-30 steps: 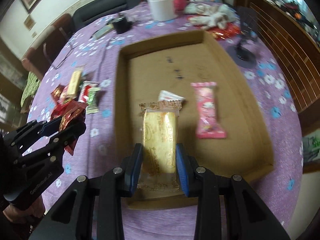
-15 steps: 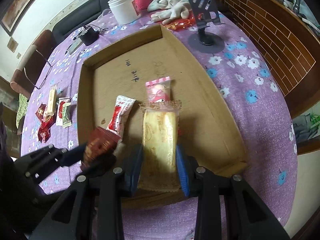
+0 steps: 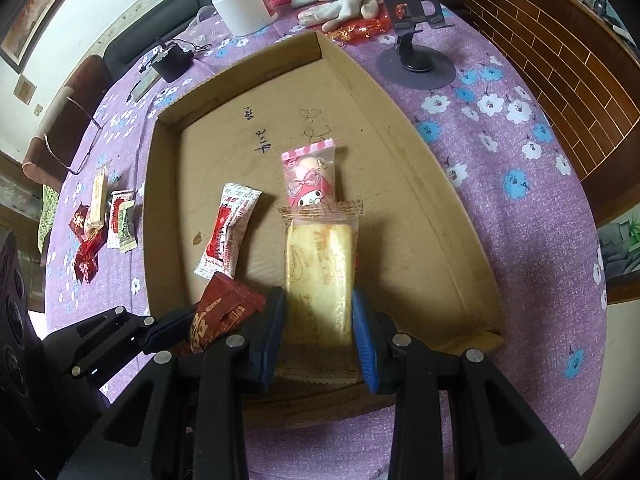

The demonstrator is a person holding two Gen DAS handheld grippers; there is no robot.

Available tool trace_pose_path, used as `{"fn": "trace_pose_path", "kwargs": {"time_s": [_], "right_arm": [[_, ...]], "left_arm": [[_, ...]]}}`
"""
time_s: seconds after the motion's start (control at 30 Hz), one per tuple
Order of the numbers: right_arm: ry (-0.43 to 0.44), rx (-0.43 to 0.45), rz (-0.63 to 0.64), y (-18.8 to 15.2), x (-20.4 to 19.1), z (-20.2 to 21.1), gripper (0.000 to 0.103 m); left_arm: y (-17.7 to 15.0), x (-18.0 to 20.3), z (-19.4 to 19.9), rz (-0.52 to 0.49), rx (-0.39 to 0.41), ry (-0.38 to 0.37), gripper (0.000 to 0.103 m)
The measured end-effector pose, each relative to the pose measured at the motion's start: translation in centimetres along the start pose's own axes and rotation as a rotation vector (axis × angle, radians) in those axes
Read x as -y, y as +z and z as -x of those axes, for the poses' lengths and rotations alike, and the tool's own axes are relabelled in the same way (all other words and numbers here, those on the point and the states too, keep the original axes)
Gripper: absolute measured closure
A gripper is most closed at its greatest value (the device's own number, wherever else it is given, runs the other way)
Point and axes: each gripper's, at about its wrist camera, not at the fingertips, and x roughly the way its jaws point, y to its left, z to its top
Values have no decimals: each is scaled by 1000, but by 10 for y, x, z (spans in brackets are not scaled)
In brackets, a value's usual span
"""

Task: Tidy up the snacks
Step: 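Lower and release the yellow cake and dark red snack into the tray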

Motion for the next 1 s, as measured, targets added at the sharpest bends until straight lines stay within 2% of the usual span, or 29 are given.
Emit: {"fn": "trace_pose_path", "kwargs": {"time_s": [0.27,1.0], "right_arm": [[-41,5,46,-2,-7,-2,71],[-71,14,86,-7,-13,3,71]], "left_arm": [[-5,4,-4,-33,5,39,73],[-9,5,3,-42,19,60,73]]}}
